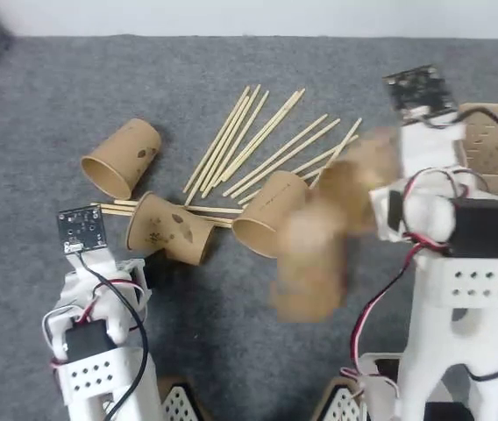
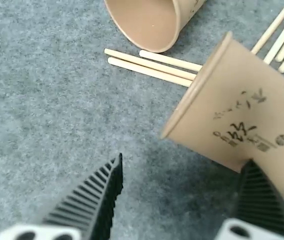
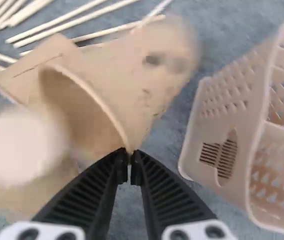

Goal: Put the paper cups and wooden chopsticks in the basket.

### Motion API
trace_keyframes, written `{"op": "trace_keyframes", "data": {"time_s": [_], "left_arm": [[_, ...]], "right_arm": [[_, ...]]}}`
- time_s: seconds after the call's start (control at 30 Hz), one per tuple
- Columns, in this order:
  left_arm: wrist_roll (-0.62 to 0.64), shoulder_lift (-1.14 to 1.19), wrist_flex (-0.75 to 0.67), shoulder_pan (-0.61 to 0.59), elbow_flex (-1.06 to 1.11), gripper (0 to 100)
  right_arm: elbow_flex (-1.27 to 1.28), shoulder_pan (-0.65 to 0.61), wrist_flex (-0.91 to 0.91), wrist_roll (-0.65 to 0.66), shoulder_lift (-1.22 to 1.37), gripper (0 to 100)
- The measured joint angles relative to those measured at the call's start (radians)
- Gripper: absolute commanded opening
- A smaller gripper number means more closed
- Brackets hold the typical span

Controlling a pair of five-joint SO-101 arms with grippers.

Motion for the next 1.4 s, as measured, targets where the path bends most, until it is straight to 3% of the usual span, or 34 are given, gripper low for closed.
{"op": "trace_keyframes", "data": {"time_s": [0.5, 0.63, 0.73, 1.03, 1.4], "left_arm": [[0.000, 0.000, 0.000, 0.000, 0.003, 36], [0.000, 0.000, 0.000, 0.000, 0.003, 36], [0.000, 0.000, 0.000, 0.000, 0.003, 36], [0.000, 0.000, 0.000, -0.002, 0.011, 35], [0.000, 0.000, -0.021, 0.002, 0.021, 35]], "right_arm": [[0.061, -0.009, -0.008, 0.006, 0.000, 1.7], [0.252, -0.017, -0.100, 0.038, 0.000, 15.3], [0.425, -0.092, -0.198, 0.097, 0.000, 24.5], [0.549, -0.321, -0.404, 0.121, 0.005, 24.8], [0.549, -0.353, -0.440, 0.025, 0.367, 24.7]]}}
